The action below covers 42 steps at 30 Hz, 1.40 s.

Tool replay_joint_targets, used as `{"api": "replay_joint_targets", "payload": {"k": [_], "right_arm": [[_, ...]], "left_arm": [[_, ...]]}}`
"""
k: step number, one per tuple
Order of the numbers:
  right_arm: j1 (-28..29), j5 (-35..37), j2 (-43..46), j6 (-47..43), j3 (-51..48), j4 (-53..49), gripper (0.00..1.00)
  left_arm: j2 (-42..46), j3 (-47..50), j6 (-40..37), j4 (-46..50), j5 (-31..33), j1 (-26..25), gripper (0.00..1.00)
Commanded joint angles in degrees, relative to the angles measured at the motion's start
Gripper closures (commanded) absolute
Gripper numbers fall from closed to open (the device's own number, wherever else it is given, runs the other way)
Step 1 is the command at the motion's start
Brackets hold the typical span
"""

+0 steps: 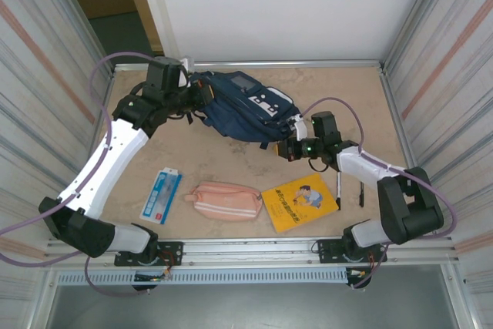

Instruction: Pack the student bag

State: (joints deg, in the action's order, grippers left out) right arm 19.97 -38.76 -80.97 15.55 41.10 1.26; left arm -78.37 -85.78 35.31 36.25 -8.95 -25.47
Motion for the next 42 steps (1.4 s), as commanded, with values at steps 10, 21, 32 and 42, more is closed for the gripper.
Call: {"api": "replay_joint_targets", "payload": {"k": [10, 21, 32, 42], "right_arm": [[3.72, -4.66, 2.98, 0.12, 6.91, -13.73, 1.0], [7.87, -4.05, -3.06, 4.21, 17.33, -17.21, 1.0], [14.22, 10.99, -12.63, 12.5, 19.72, -13.16, 1.0], [15.79, 12.27, -18.29, 14.64, 13.63, -9.21, 0.91]], "left_arm": [[-1.94, 6.47, 3.74, -12.69, -1.31, -0.09, 1.0], [-4.72, 15.15, 10.17, -22.41, -3.39, -1.53, 1.0], [-9.27, 27.89, 11.99, -32.26, -4.43, -3.71, 1.0], [-5.15, 36.27, 7.03, -24.81, -8.52, -3.4, 0.54]]}}
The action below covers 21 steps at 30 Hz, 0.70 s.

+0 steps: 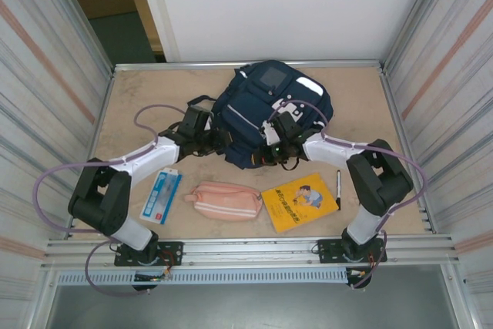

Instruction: Pack the student bag

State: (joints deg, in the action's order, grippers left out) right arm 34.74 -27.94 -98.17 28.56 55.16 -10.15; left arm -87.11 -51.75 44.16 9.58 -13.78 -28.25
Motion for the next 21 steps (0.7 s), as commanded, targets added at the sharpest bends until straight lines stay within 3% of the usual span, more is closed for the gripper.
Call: {"api": "replay_joint_targets", "payload": {"k": [1, 7, 11, 18, 21], "right_arm": [[1.28, 1.08, -1.44, 1.69, -0.23, 2.15, 0.89], [1.25, 1.52, 3.49, 0.74, -1.61, -1.37, 0.68], [-0.38, 2.97, 10.6, -0.85, -3.89, -5.87, 0.58], [-6.35, 11.02, 25.29, -0.71, -10.4, -8.33, 0.47], [-8.63, 16.45, 30.92, -0.62, -12.35, -9.58, 0.42]], "left_arm": [[4.53, 3.33, -1.8, 2.12, -4.77, -0.74, 0.52], [10.36, 8.18, -4.07, 2.48, -6.02, -3.55, 0.43], [11.83, 7.95, -7.41, 1.91, -0.48, -8.26, 0.43], [7.04, 3.23, -13.09, 0.35, 10.21, -17.79, 0.47], [2.19, -1.23, -11.64, 2.53, 11.18, -19.81, 0.5]]}}
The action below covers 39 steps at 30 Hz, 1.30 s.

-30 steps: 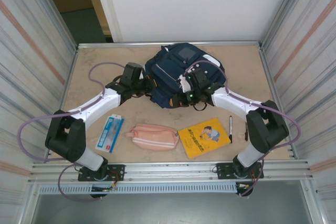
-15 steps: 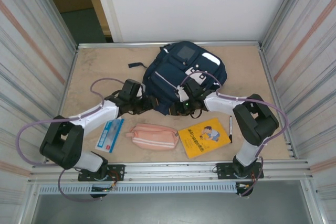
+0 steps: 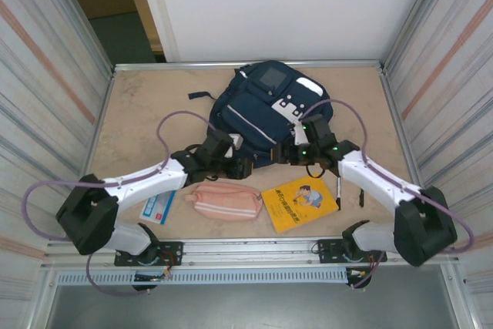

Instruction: Pack the student bag

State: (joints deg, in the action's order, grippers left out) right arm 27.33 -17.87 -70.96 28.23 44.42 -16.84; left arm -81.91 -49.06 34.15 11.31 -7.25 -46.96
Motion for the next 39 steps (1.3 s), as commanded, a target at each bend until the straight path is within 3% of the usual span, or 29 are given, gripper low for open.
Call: {"api": "replay_joint_targets", "payload": {"k": [1, 6, 13, 23, 26, 28, 31, 33, 35, 39], "right_arm": [[-1.76, 8.26, 5.34, -0.31, -2.26, -3.05, 0.41], [-3.69, 11.76, 11.68, -0.84, -3.54, -3.68, 0.4], [-4.62, 11.87, 13.9, -0.08, -6.14, -1.02, 0.39], [-4.68, 9.71, 13.83, 1.92, -9.88, 5.87, 0.45], [-4.74, 8.3, 13.92, 1.28, -9.36, 5.18, 0.48], [-4.73, 8.36, 13.91, 1.54, -9.73, 5.13, 0.48], [-4.76, 8.04, 13.73, 5.17, -9.89, 4.62, 0.41], [-4.8, 8.47, 12.63, 9.83, -8.21, 1.67, 0.3], [-4.73, 10.67, 11.18, 16.18, -6.06, -2.08, 0.23], [-4.75, 10.28, 7.09, 30.59, -2.2, -6.66, 0.21]], "left_arm": [[-4.86, -5.38, -1.02, 1.46, 4.68, -1.53, 0.5], [-12.0, -9.45, 5.16, 1.69, 9.04, -3.77, 0.5], [-18.43, -14.91, 12.23, 5.05, 20.66, -6.07, 0.49], [-25.44, -18.96, 14.15, 6.09, 26.44, -7.11, 0.57], [-25.36, -19.14, 12.69, 6.06, 25.15, -7.09, 0.77], [-23.52, -18.69, 11.36, 5.99, 24.53, -7.11, 0.84], [-19.39, -17.01, 7.87, 4.23, 22.96, -7.1, 0.93], [-16.87, -16.18, 5.57, 3.06, 20.98, -7.17, 1.0], [-15.15, -16.36, 2.48, 2.31, 18.22, -7.12, 1.0], [-13.3, -16.59, -2.46, 0.8, 12.06, -7.18, 1.0]]}}
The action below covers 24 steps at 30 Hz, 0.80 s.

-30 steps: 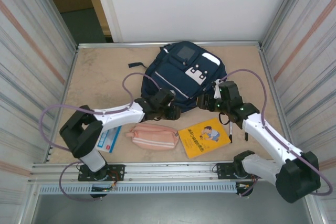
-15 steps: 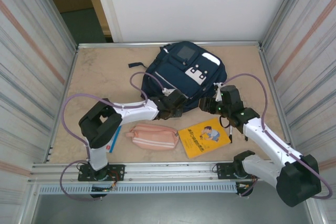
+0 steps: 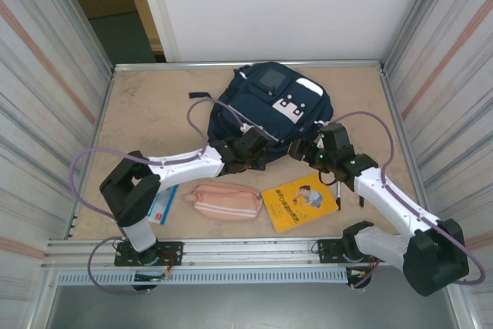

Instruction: Pack the student bag

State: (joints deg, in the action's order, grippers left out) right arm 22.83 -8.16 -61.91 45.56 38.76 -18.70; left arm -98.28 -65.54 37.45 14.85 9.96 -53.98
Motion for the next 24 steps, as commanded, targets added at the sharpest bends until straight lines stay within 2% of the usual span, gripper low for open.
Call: {"api": "replay_joint_targets", "payload": {"k": [1, 7, 11, 15, 17, 18, 21, 24], "right_arm": [[-0.27, -0.54, -3.37, 16.38, 4.46, -5.48, 0.2], [-0.06, -4.99, -12.49, 31.52, 7.66, -1.2, 0.2], [1.04, -7.95, -19.87, 35.67, 11.13, 1.66, 0.23], [3.18, -4.61, -23.03, 36.89, 12.71, 3.21, 0.53], [2.9, -1.79, -23.01, 36.36, 12.42, 2.37, 0.81], [2.56, -0.48, -22.59, 35.63, 11.88, 2.24, 0.9], [0.9, 1.84, -21.53, 30.33, 12.57, -0.64, 0.98], [-1.84, -0.56, -20.68, 22.14, 13.58, -2.22, 0.99]], "left_arm": [[3.27, -0.19, -6.28, -3.18, -6.22, -0.17, 1.0], [4.15, 0.47, -7.31, -5.87, -9.91, -0.65, 1.0], [3.83, 1.03, -7.08, -8.03, -11.53, -1.04, 1.0], [3.97, 1.7, -7.03, -8.07, -10.39, -1.22, 1.0], [4.98, 1.73, -7.06, -6.64, -8.51, -1.22, 1.0], [5.94, 1.96, -7.82, -5.57, -7.23, -1.22, 1.0], [9.83, 3.91, -8.98, -2.22, 0.47, -1.27, 1.0], [13.76, 6.96, -10.26, 0.56, 7.85, -0.37, 1.0]]}}
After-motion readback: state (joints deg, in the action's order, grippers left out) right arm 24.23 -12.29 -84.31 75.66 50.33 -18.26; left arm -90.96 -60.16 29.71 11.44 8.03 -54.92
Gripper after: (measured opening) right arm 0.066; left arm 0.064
